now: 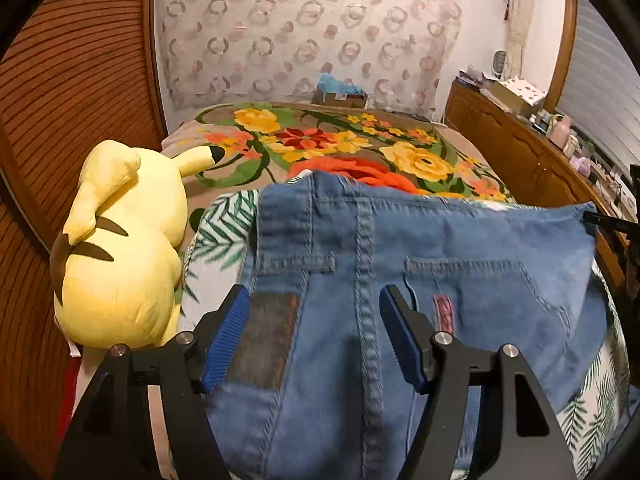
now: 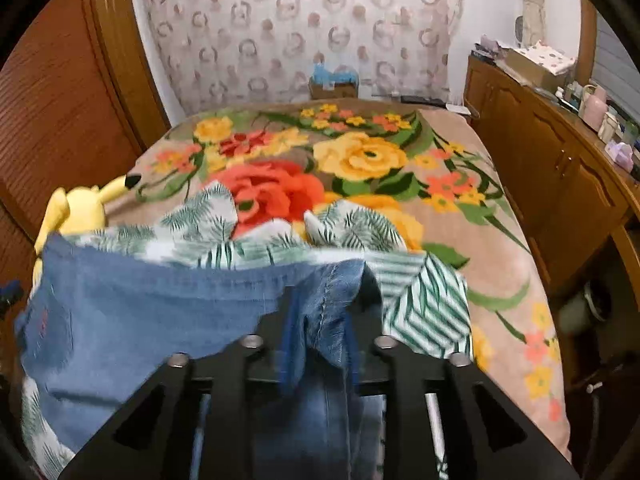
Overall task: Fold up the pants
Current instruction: 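Release the left tool and pull the hem straight with the right tool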
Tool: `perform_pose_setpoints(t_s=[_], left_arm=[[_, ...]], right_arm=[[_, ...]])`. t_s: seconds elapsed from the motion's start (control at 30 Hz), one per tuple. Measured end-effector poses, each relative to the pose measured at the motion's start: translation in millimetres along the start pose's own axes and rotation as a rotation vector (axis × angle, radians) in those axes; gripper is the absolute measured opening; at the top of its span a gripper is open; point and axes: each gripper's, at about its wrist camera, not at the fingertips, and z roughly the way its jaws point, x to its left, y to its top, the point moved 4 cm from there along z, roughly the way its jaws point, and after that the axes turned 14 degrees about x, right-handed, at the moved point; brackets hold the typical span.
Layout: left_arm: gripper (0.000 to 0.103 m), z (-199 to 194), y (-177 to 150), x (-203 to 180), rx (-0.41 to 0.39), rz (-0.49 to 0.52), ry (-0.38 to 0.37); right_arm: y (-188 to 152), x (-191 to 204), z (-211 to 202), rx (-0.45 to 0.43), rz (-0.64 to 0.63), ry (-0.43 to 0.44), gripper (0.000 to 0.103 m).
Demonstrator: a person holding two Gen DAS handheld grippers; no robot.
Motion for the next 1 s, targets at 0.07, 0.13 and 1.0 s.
perform_pose_setpoints(t_s=[0.07,0.13,1.0], left_arm=[[0.068,-1.3,-6.7,-2.6,0.005,0.004,0.002],[0.069,-2.5,-15.7,-5.7,0.016,0.012,-0.002],[0.069,-4.7,-51.4,0.8,0.028,-0.021,0.017]], right_arm=[[-11.5,-1.1,-5.3,-0.002,0.003,-0.007,0.049],[-28.8,-1.6,-12.9,0.0,0.006,-0.002,0.05],[-117.6,10.0,-80.2,0.007,-0.026,-0.001,0.006]])
